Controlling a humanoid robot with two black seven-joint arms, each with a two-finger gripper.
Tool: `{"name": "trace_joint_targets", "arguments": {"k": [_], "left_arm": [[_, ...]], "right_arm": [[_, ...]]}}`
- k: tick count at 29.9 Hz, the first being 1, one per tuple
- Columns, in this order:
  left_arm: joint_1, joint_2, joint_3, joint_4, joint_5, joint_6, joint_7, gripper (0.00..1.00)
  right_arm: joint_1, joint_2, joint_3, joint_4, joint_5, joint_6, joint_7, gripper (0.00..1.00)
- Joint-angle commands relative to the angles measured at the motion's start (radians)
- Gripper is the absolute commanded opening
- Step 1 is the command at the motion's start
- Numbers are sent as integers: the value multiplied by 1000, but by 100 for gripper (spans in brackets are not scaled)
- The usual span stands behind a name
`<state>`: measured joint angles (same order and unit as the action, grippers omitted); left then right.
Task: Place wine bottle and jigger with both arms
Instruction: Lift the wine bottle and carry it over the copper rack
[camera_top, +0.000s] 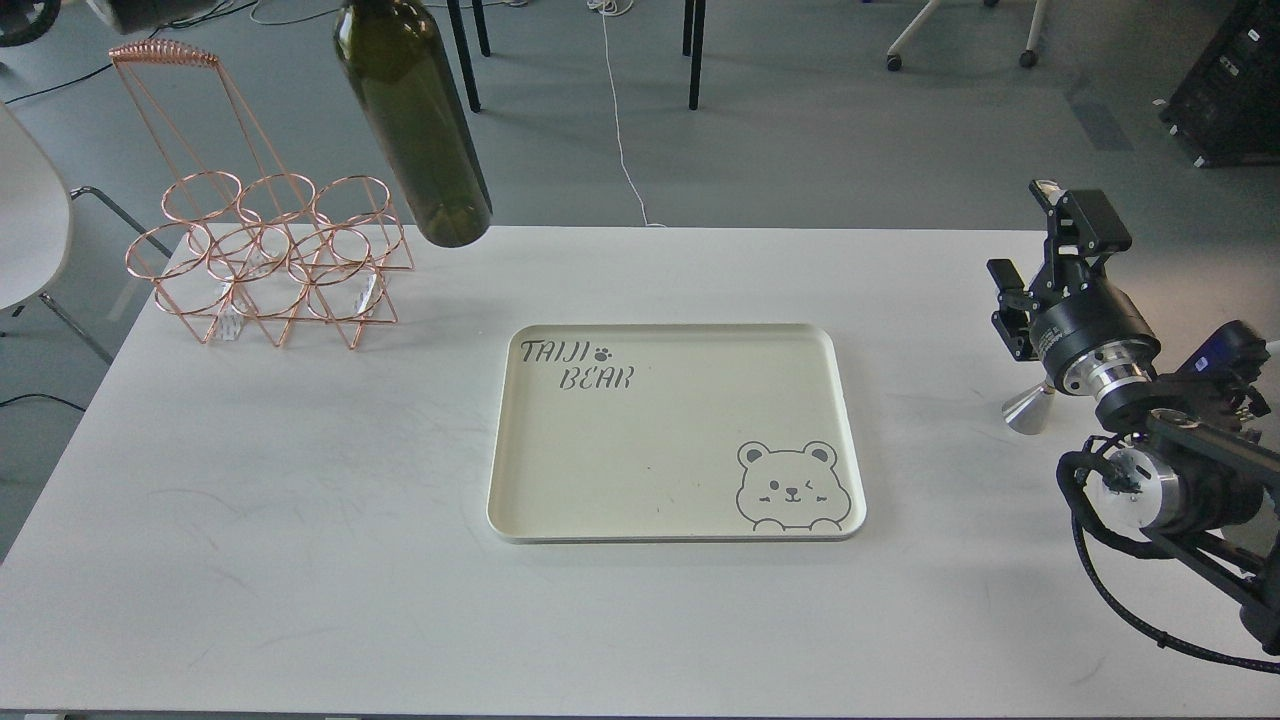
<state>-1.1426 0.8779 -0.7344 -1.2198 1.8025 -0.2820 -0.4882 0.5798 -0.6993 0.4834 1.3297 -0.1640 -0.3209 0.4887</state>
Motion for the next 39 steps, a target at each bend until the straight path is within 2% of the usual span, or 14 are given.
{"name": "trace_joint_targets", "arguments": {"k": [1,7,10,21,39], "left_arm": [[-5,7,1,88,9,1,0,8],[-3,10,59,184,20,21,0,8],[-6,7,102,218,11,72,0,8],[-6,-36,107,296,9,93,0,6],[-3,-43,148,327,6,115,0,5]], "right_arm": [[0,3,-2,0,0,0,0,96],[0,3,-2,0,0,0,0,96],[0,3,0,0,0,0,0,96],[0,3,0,0,0,-1,0,96],[0,3,-2,0,0,0,0,96]]}}
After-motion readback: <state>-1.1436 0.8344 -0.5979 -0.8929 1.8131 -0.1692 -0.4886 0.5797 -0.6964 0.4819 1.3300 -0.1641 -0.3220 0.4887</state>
